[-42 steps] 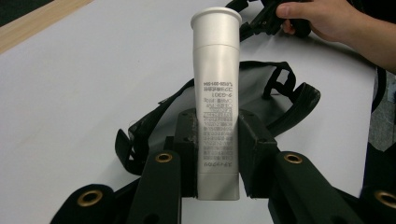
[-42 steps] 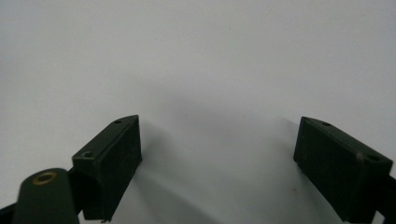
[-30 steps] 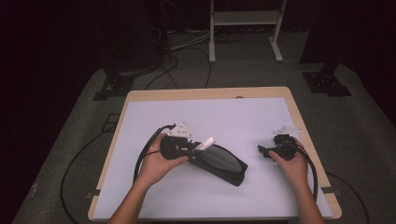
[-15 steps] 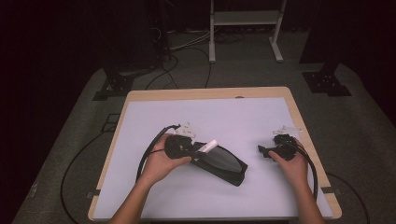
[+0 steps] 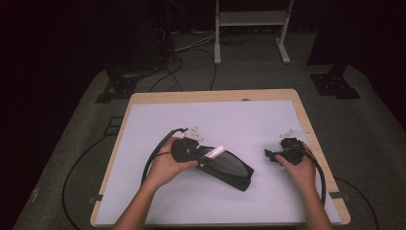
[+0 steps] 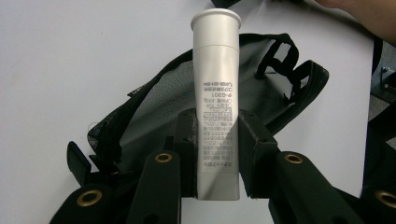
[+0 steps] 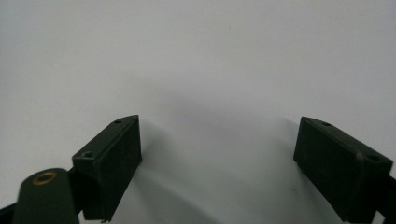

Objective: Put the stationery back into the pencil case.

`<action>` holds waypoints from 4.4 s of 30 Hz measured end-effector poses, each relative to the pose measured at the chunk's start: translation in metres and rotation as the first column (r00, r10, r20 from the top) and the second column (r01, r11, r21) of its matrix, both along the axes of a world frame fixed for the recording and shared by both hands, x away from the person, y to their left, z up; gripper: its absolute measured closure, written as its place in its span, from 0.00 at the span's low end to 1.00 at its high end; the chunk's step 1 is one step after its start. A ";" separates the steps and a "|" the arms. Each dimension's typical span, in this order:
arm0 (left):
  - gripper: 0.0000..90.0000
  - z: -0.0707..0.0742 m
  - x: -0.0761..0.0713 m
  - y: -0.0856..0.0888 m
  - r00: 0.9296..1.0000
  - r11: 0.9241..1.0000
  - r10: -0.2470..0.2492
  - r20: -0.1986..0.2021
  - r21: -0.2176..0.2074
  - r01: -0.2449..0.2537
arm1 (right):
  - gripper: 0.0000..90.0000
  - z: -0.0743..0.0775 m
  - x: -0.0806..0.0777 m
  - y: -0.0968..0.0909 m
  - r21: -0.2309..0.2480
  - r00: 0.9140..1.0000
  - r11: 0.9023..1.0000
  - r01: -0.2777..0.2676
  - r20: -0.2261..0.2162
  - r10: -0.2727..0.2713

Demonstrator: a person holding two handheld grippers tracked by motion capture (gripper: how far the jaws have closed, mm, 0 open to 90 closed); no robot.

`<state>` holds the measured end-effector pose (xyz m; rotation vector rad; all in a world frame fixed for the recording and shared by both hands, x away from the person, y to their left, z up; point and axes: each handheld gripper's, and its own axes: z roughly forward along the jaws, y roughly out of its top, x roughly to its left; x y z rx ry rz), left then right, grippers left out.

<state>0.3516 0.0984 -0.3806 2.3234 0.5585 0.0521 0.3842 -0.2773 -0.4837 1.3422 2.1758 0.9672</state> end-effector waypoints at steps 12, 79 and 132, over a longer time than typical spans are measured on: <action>0.84 0.002 0.002 -0.002 1.000 1.000 -0.006 -0.002 -0.016 0.006 | 0.15 0.000 0.000 0.000 0.000 1.000 1.000 0.000 0.000 0.000; 0.11 -0.007 -0.008 0.101 0.954 0.963 0.269 0.129 -0.068 -0.262 | 0.15 0.000 0.000 0.000 -0.002 1.000 1.000 0.002 0.001 -0.002; 0.10 -0.074 -0.041 0.161 0.920 0.921 0.380 0.091 0.054 -0.386 | 0.15 0.000 0.000 0.000 -0.004 1.000 1.000 0.000 0.004 0.000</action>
